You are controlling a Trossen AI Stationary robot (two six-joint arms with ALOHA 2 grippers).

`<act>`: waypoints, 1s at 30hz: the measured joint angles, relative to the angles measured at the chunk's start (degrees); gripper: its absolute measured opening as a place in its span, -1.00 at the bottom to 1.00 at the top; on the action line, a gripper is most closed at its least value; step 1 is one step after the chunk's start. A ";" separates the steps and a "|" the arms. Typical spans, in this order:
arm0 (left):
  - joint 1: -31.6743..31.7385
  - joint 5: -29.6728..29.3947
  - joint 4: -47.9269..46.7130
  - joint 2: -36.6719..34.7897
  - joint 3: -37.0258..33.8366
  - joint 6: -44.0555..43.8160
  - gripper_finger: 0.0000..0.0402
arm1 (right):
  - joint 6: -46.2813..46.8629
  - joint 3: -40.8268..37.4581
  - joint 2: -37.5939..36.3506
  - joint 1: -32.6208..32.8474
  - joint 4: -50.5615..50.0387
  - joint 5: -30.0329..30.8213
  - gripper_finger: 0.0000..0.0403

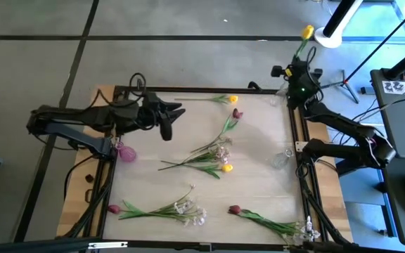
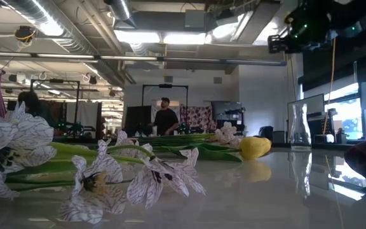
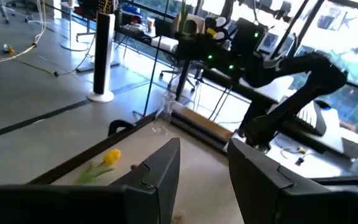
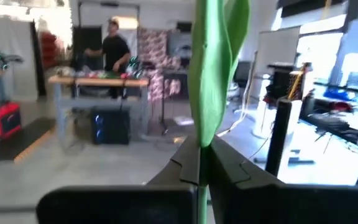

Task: Sort flowers into vase by color
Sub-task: Put the top left yellow flower into the top transparent vase

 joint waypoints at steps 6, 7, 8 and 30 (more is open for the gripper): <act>0.02 -0.65 5.06 3.79 0.00 -1.10 -0.35 | -4.33 -1.99 0.70 0.08 2.93 -1.23 -0.94; 0.02 -0.70 5.55 4.30 0.00 -1.08 -0.35 | -4.66 -2.27 0.85 0.05 3.02 -1.23 -0.94; 0.02 -0.72 6.08 4.77 0.00 -1.09 -0.35 | -4.94 -2.55 1.17 0.05 3.17 -1.21 -0.93; 0.72 -1.32 1.71 1.97 -0.02 2.37 -0.35 | -5.07 -3.18 2.35 0.16 -7.06 2.60 -0.34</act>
